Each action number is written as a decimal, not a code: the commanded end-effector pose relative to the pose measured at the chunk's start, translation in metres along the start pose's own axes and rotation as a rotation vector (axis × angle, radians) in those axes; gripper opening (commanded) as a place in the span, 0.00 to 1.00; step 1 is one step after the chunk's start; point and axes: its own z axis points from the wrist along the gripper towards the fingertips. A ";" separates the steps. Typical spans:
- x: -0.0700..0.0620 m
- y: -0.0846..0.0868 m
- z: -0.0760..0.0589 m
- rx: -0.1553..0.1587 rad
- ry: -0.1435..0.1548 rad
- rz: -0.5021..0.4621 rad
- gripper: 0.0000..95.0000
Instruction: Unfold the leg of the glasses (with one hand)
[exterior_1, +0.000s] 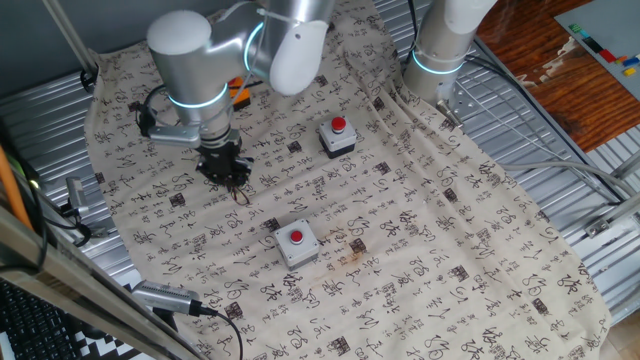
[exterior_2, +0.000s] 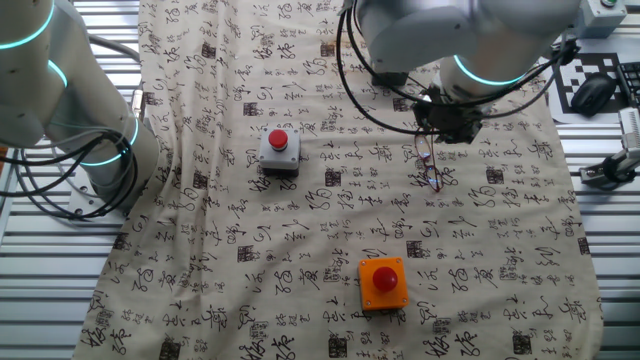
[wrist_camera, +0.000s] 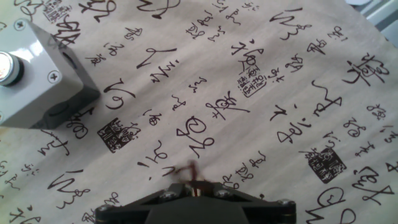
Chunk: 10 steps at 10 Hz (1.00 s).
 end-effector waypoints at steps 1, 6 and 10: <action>0.000 0.000 0.000 -0.005 -0.004 0.003 0.00; 0.009 -0.003 -0.013 -0.022 -0.022 0.004 0.00; 0.012 -0.001 -0.020 -0.030 -0.028 0.001 0.00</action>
